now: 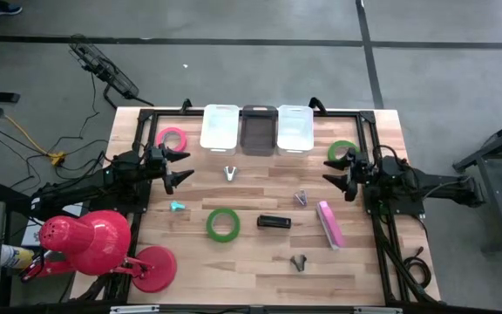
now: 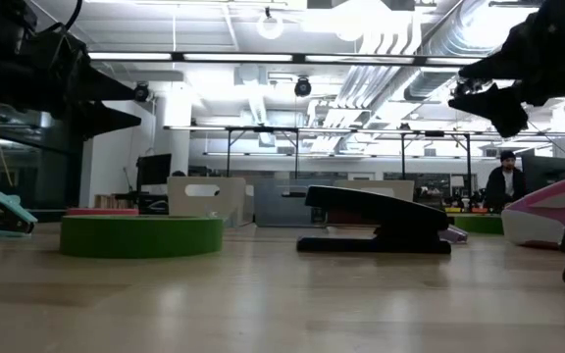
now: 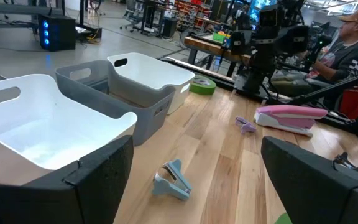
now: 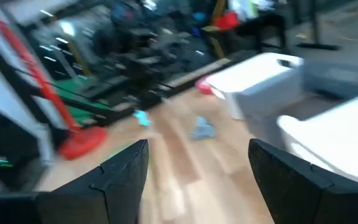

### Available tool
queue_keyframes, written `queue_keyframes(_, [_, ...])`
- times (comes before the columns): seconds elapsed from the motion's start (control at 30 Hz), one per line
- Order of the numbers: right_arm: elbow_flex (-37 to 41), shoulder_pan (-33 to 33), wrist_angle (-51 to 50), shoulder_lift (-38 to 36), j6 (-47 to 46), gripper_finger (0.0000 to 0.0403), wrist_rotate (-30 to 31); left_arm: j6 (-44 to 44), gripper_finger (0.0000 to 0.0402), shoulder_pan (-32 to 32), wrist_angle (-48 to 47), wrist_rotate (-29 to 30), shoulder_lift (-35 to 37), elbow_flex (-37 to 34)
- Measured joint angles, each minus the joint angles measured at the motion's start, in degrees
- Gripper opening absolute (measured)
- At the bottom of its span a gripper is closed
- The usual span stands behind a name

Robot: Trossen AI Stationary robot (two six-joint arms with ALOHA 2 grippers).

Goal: Pick and place Stapler, Stapler remover, tape
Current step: Put the top green tape into the right white bin

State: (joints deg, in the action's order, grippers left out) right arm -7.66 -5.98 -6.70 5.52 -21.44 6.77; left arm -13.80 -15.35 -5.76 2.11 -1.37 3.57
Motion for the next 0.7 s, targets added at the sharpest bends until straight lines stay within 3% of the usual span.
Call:
queue_keyframes(0.17, [-8.0,0.0,-14.2,2.8,0.7,0.0268,9.0,0.0,0.0349,0.0,0.0,0.0,0.0,0.0])
queue_keyframes(0.33, [-15.1,-0.7,-21.2,10.0,-8.0,0.0268,18.2,0.0,0.0349,0.0,0.0,0.0,0.0,0.0])
queue_keyframes(0.7, [-34.2,-12.4,-37.8,29.3,-8.7,0.0268,13.6,0.0,0.0349,0.0,0.0,0.0,0.0,0.0])
